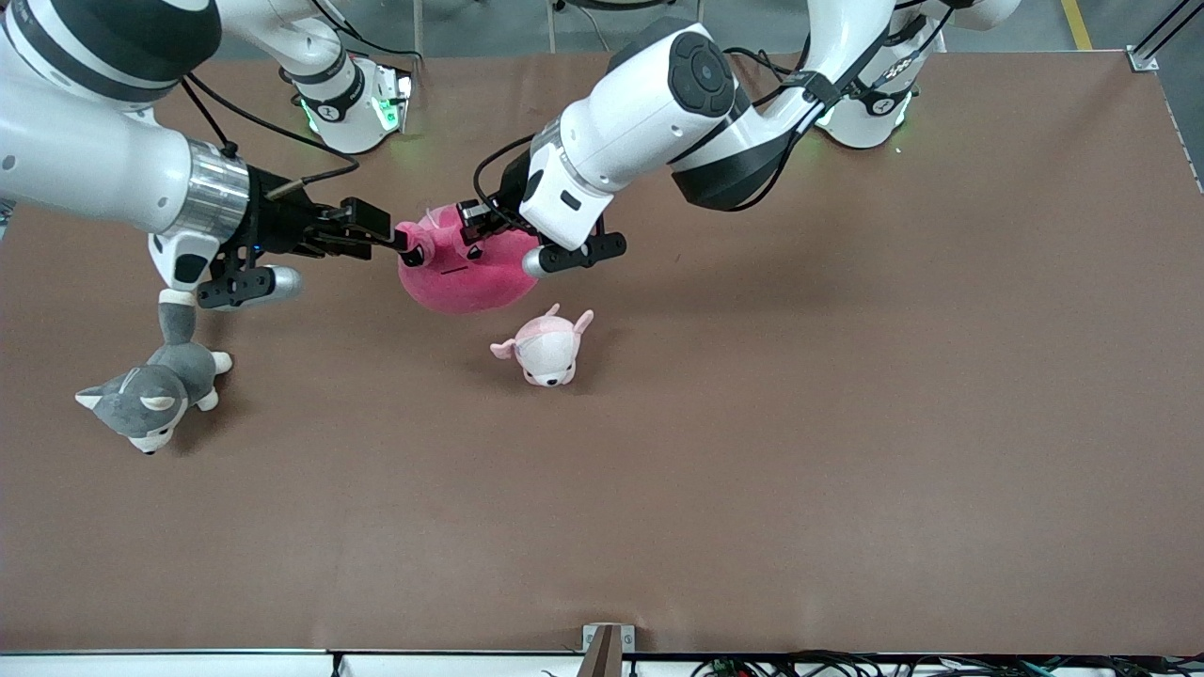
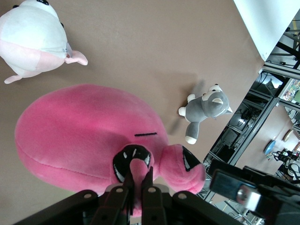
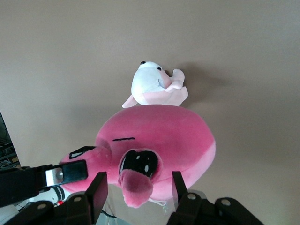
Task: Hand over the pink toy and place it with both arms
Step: 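Grasp the pink plush with the right gripper beside the left gripper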
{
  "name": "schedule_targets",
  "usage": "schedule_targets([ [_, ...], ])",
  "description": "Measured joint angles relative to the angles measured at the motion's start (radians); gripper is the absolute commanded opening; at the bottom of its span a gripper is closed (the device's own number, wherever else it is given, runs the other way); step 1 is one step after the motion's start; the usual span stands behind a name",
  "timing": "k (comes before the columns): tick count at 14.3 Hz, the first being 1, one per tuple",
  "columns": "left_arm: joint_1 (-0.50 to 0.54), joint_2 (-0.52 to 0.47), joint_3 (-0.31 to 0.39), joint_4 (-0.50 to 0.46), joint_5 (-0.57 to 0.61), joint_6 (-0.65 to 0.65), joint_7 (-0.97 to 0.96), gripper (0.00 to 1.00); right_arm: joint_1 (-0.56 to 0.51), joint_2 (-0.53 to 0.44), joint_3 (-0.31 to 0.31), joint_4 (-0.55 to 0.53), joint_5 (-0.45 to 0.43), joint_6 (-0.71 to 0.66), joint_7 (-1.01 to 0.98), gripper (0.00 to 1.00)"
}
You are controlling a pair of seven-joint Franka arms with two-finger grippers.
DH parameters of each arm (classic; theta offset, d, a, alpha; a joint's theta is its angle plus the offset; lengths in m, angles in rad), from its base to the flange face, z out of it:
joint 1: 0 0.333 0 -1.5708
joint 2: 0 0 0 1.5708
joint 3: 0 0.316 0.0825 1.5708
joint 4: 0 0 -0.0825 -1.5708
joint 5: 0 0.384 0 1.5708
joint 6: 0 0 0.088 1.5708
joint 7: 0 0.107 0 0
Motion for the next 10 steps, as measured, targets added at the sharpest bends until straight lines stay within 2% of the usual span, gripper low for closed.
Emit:
schedule_targets([
  [4,-0.003,0.000,0.000,0.000,-0.002,0.001,0.000,0.00,0.011,0.018,0.000,-0.005,-0.001,-0.001,0.005,0.64],
  [5,-0.003,0.000,0.000,0.000,-0.003,0.001,0.000,0.00,0.011,0.024,0.000,-0.007,-0.001,-0.005,0.005,0.57],
  [6,-0.004,0.000,0.000,0.000,-0.003,0.001,0.000,0.00,0.011,0.028,0.000,-0.008,-0.001,-0.012,0.005,0.33],
  [8,-0.004,0.000,-0.001,0.000,-0.003,0.002,0.000,0.00,0.011,0.031,-0.001,-0.008,-0.001,-0.049,0.005,0.05],
  [10,-0.005,0.000,-0.001,0.000,-0.003,0.002,0.000,0.00,0.012,0.031,-0.002,-0.008,-0.001,-0.091,0.021,0.00],
])
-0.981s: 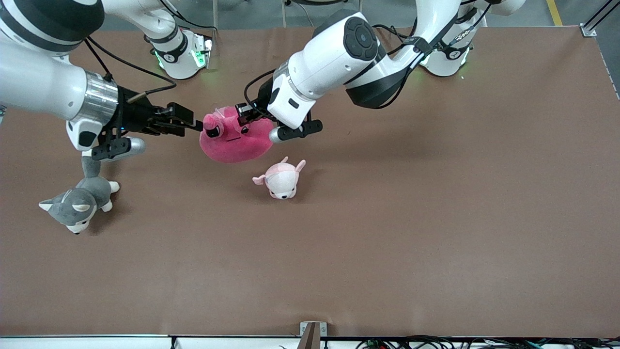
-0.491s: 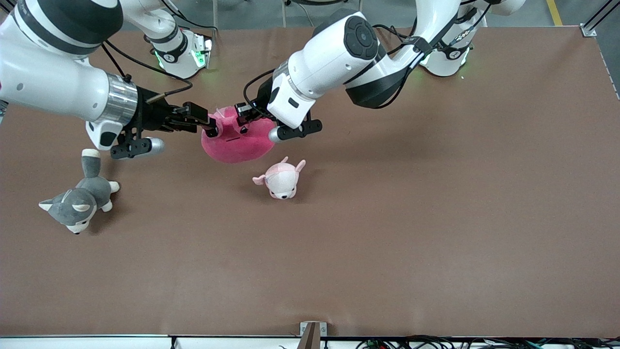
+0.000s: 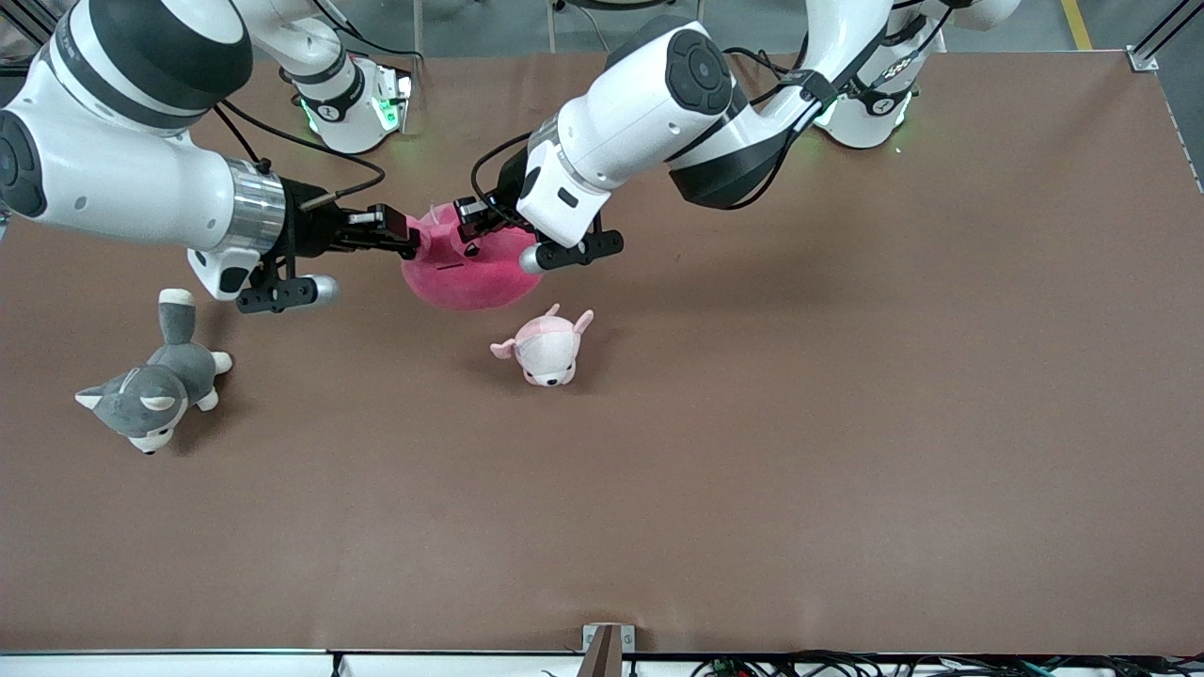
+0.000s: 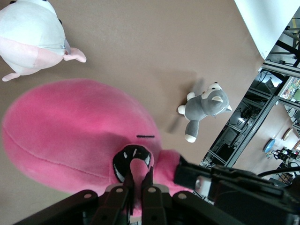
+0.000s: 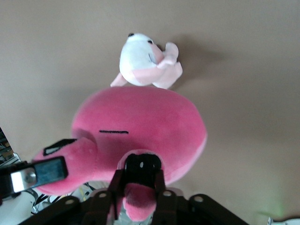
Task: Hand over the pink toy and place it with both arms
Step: 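Grasp the pink plush with the right gripper beside the left gripper, then open the left gripper while the right gripper carries the plush away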
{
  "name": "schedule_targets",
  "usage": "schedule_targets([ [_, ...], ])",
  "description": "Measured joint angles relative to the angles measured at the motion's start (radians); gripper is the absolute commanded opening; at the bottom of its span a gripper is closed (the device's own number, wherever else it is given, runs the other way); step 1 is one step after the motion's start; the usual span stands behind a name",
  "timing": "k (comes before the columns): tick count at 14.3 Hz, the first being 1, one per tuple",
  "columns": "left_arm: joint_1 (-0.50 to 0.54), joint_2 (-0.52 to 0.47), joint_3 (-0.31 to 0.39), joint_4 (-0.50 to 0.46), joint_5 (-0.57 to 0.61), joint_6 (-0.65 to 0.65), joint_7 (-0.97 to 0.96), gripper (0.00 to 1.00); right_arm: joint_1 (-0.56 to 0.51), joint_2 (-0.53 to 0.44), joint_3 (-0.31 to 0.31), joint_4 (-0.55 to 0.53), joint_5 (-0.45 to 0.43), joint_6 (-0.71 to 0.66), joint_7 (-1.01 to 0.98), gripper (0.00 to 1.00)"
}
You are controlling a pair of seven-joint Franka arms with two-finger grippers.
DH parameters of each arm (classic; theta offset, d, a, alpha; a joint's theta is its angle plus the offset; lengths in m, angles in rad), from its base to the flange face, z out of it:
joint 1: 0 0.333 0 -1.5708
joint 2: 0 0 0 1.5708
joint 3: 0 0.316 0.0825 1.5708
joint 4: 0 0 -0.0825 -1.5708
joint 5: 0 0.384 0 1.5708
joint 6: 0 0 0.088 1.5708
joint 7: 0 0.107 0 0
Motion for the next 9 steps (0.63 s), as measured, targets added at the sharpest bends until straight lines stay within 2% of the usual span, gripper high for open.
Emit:
schedule_targets([
  [4,-0.001,0.000,0.000,0.000,0.000,0.000,0.000,0.00,0.002,0.000,0.000,0.001,0.000,-0.022,0.021,0.00],
  [5,-0.001,0.000,0.000,0.000,0.000,0.000,0.000,0.02,0.002,0.000,0.000,0.001,0.000,-0.023,0.021,0.00],
  [6,-0.001,0.000,0.000,0.001,0.000,0.000,0.000,0.09,0.002,0.000,0.000,0.001,0.000,-0.024,0.021,0.00],
  [7,-0.001,0.000,0.000,0.001,0.000,0.000,0.000,0.26,0.002,0.000,0.000,0.002,0.000,-0.024,0.021,0.00],
  [8,0.000,0.000,0.001,0.001,0.000,0.000,0.000,0.65,0.002,0.000,0.000,0.003,0.000,-0.027,0.021,0.00],
  [9,0.001,0.000,0.002,0.002,0.000,0.000,0.000,0.96,0.002,0.000,0.000,0.004,0.000,-0.030,0.021,0.00],
])
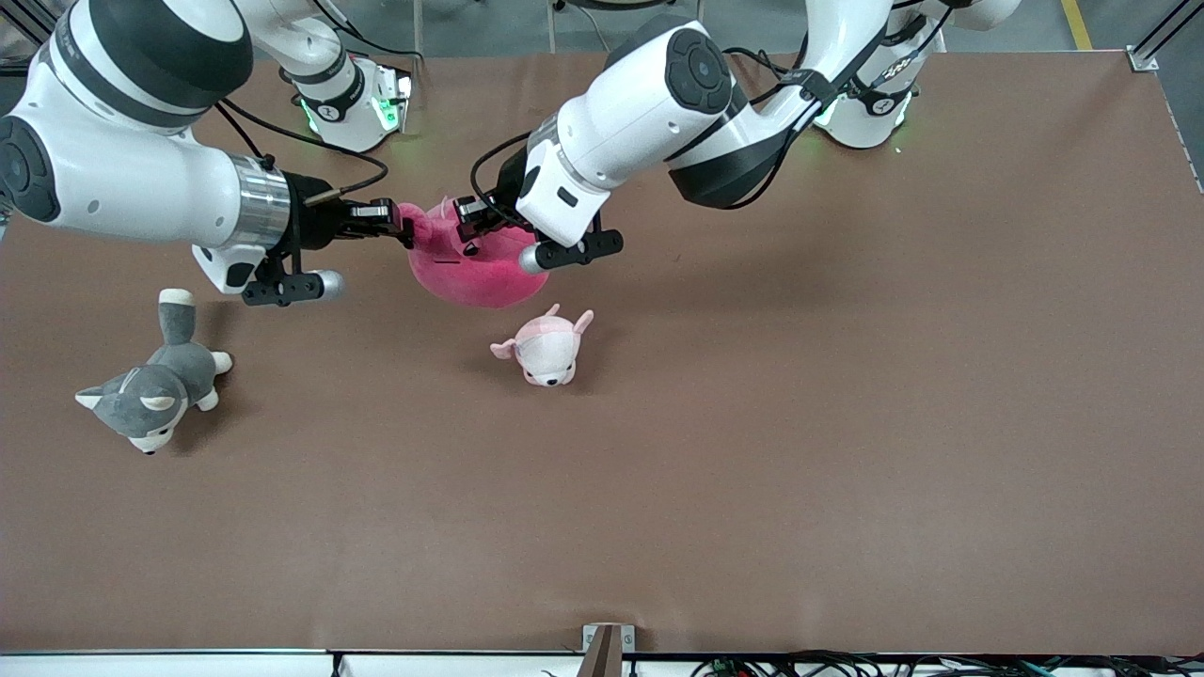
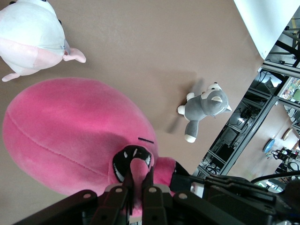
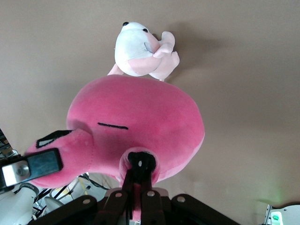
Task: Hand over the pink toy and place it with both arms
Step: 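Open the left gripper while the right gripper carries the plush away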
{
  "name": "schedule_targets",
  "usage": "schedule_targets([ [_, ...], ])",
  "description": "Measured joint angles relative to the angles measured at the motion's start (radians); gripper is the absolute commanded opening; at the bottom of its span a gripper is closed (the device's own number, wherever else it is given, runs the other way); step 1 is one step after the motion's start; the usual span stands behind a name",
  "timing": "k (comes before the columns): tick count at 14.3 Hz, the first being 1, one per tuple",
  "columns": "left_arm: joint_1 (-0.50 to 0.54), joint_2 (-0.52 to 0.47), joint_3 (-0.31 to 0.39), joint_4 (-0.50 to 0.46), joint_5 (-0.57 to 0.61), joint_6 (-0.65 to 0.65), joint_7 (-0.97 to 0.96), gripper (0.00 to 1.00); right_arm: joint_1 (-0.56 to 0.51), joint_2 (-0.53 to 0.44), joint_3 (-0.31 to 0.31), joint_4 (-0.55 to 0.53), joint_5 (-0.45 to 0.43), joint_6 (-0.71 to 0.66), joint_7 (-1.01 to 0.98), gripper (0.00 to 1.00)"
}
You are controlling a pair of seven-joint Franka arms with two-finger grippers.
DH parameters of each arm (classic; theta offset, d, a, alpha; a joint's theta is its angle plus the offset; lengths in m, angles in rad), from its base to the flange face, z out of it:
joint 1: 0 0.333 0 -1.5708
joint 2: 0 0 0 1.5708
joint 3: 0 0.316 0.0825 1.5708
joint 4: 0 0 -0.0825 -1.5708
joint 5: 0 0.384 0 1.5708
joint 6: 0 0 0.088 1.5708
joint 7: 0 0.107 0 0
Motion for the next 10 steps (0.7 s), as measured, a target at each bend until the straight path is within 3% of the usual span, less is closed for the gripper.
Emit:
schedule_targets([
  [1,0.001,0.000,0.002,0.002,0.000,0.002,0.005,1.00,0.000,0.000,0.000,0.001,0.000,-0.003,0.000,0.00],
  [5,0.013,0.000,0.011,0.007,0.024,0.004,0.069,1.00,0.000,0.000,-0.001,0.001,-0.001,-0.008,0.000,0.00],
  [7,0.034,-0.001,0.014,0.008,0.103,-0.010,0.070,1.00,-0.001,0.000,-0.008,0.001,-0.003,-0.008,-0.004,0.00],
  [10,0.119,-0.012,0.017,0.011,0.214,-0.133,0.111,1.00,-0.037,0.001,-0.021,0.000,-0.046,-0.007,-0.102,0.00],
])
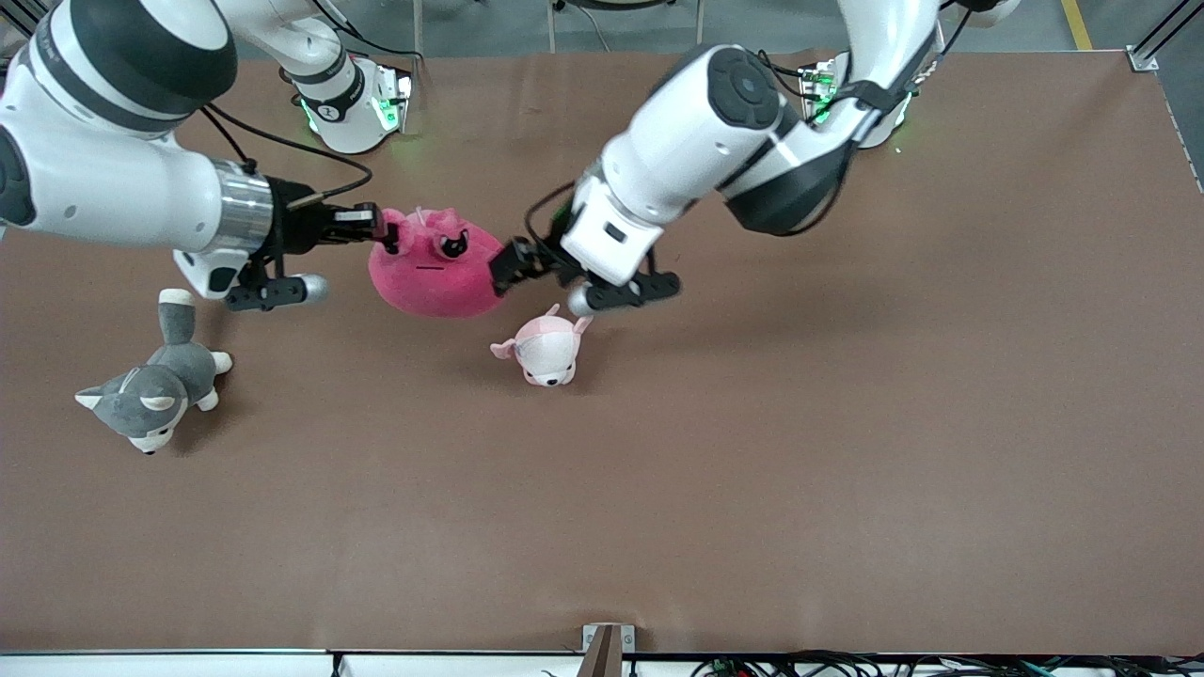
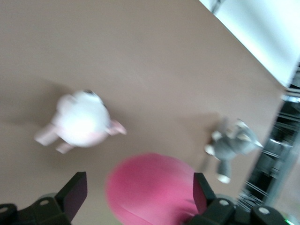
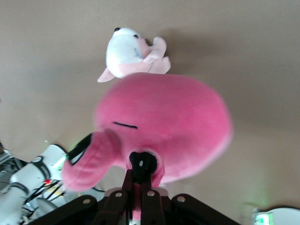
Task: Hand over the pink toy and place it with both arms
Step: 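Open the left gripper while the right gripper carries the plush away, then lower the pink plush beside the grey cat and open the right gripper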
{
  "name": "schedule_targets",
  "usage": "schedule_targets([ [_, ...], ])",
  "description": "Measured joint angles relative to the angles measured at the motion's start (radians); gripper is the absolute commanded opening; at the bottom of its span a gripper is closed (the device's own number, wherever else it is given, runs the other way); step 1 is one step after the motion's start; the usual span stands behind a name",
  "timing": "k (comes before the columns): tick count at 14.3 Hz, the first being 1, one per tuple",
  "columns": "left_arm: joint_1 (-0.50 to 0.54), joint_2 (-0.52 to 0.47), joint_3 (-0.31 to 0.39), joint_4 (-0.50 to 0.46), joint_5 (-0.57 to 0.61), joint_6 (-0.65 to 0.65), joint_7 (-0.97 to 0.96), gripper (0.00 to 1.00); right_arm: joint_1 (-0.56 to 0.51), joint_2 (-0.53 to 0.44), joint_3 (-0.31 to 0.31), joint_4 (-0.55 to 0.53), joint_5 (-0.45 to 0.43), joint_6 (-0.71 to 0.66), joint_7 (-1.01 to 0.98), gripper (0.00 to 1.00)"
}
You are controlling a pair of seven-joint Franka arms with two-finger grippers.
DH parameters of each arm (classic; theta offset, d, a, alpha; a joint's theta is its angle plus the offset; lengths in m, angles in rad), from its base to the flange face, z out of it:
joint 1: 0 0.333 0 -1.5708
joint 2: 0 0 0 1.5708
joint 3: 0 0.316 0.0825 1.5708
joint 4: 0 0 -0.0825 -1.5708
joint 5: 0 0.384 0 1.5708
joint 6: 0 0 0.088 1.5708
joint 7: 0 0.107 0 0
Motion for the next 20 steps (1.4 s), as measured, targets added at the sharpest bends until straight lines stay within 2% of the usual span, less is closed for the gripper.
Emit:
schedule_targets([
  [3,0.123,-0.020,0.003,0.002,0.084,-0.164,0.140,1.00,-0.098,0.030,-0.005,-0.002,-0.028,0.005,-0.149,0.00],
  [7,0.281,-0.064,0.003,0.007,0.220,-0.357,0.306,1.00,-0.217,0.135,-0.010,0.008,-0.031,0.017,-0.305,0.00],
  [13,0.466,-0.180,0.001,0.010,0.288,-0.540,0.490,1.00,-0.284,0.273,-0.010,0.086,-0.027,0.032,-0.383,0.00],
  [17,0.502,-0.248,0.025,0.009,0.288,-0.616,0.653,1.00,-0.310,0.325,-0.010,0.118,-0.019,0.038,-0.388,0.00],
  [20,0.445,-0.347,0.141,-0.052,0.277,-0.677,0.772,1.00,-0.312,0.350,-0.010,0.122,-0.018,0.038,-0.399,0.00],
])
